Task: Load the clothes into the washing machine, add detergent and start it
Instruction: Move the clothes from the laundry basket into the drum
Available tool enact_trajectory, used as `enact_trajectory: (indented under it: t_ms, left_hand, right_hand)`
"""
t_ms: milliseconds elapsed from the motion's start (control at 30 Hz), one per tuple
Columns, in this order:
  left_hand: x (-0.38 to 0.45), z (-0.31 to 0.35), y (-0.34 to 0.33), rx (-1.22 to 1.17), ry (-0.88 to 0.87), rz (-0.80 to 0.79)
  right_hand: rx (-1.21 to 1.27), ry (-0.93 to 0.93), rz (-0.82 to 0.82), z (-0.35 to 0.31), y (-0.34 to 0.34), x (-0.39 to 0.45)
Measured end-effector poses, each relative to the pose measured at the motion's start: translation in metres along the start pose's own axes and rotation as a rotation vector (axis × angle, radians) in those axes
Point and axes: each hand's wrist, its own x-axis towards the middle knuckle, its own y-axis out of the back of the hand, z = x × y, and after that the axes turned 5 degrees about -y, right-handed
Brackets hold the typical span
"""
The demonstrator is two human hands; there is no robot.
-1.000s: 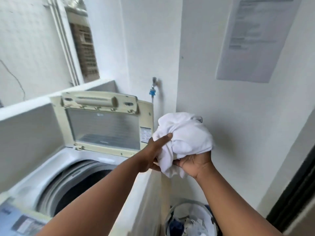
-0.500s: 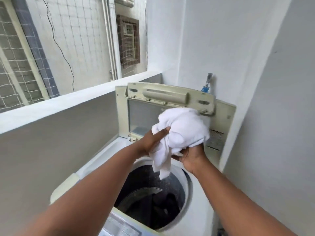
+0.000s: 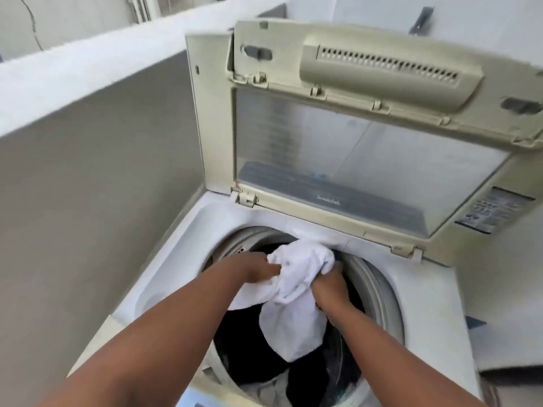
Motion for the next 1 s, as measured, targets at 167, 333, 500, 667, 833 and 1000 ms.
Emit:
enact_trajectory:
  t_ms: [167, 333, 500, 667, 833, 1000]
  left_hand:
    - [0.031, -0.023, -0.005, 0.280, 0.149, 0.077]
    - [0.046, -0.012, -0.012, 0.352, 0.142, -0.105]
    - [0.043, -0.001, -0.013, 0.379, 0.157, -0.073]
    - [0.027, 0.022, -0.020, 0.396, 0.061, 0.000]
    - [-0.010, 0.091, -0.026, 0.378, -0.061, 0.012]
    - [-0.051, 0.187, -0.052, 0.235, -0.324, 0.138]
  right_hand:
    - [0.293, -0.350, -0.260, 0.013, -0.029, 0.016]
    - [0.548, -0.395, -0.329, 0.017, -0.031, 0.027]
    - [0.432, -0.335, -0.189, 0.028, -0.001, 0.028]
    - [-0.015, -0.158, -0.165, 0.032, 0.033, 0.011]
    - [-0.636, 0.177, -0.056, 0.037, 0.092, -0.021]
    - [-0.669, 0.339, 0.107, 0.055, 0.179, -0.054]
